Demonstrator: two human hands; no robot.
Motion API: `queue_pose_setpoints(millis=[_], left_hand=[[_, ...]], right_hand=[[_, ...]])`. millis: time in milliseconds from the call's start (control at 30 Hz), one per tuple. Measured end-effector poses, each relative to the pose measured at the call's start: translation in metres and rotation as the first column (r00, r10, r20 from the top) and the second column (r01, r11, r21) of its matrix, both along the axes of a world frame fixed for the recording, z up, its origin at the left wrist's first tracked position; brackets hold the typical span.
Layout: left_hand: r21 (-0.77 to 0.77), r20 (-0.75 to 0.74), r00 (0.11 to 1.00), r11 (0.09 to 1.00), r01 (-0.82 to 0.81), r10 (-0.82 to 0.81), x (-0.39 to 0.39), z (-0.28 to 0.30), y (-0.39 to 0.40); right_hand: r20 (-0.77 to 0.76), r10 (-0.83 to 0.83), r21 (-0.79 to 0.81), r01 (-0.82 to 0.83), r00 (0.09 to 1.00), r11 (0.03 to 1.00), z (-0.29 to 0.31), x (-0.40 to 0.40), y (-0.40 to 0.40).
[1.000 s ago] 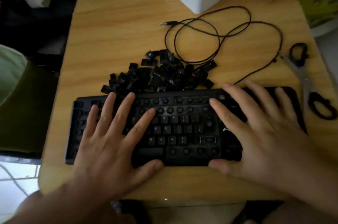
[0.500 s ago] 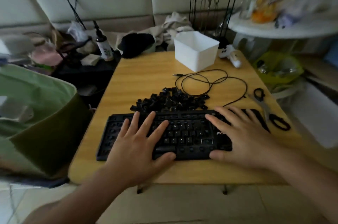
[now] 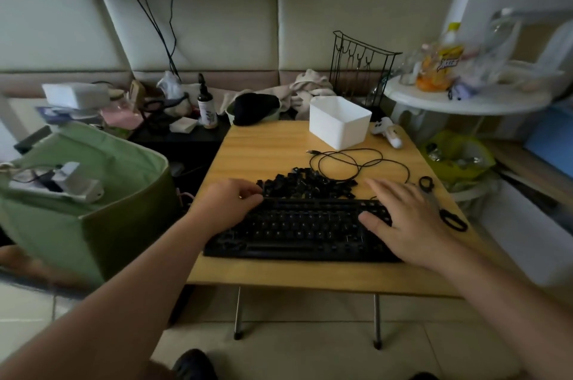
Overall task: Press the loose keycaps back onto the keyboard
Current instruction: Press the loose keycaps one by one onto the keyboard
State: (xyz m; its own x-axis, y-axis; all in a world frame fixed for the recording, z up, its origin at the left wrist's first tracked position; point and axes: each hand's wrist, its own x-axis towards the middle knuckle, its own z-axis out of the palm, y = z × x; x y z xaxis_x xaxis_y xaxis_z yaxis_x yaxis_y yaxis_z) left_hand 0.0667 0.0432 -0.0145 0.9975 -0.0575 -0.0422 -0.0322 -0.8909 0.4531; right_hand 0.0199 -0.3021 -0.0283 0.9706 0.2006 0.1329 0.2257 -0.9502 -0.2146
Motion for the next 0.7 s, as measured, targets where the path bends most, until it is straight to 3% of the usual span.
queue_pose_setpoints(millis=[300, 400, 467, 533, 633, 700], left_hand=[[0.046, 0.126, 0.984, 0.991, 0.123, -0.128, 0.015, -0.019, -0.019], [-0.167, 0.151, 0.983, 0.977, 0.132, -0.107, 0.016, -0.012, -0.021], [-0.502, 0.065, 0.997, 0.862, 0.077, -0.051, 0.015, -0.008, -0.023], [-0.771, -0.087, 0.994, 0.637, -0.023, -0.070, 0.014, -0.005, -0.027], [-0.934, -0.237, 0.959, 0.308, -0.181, -0.155, 0.014, -0.001, -0.036], [-0.953, -0.258, 0.949, 0.210, -0.218, -0.182, 0.016, 0.003, -0.042]], right_hand=[[0.009, 0.116, 0.239, -0.115, 0.993, 0.964, -0.004, 0.027, 0.068], [0.049, 0.129, 0.364, -0.138, 0.990, 0.921, -0.002, 0.039, 0.091], [0.094, 0.117, 0.489, -0.148, 0.989, 0.860, -0.001, 0.046, 0.106], [0.135, 0.092, 0.587, -0.154, 0.987, 0.794, 0.000, 0.050, 0.119], [0.182, 0.066, 0.685, -0.175, 0.981, 0.707, 0.004, 0.053, 0.132], [0.202, 0.059, 0.725, -0.190, 0.978, 0.662, 0.007, 0.052, 0.137]])
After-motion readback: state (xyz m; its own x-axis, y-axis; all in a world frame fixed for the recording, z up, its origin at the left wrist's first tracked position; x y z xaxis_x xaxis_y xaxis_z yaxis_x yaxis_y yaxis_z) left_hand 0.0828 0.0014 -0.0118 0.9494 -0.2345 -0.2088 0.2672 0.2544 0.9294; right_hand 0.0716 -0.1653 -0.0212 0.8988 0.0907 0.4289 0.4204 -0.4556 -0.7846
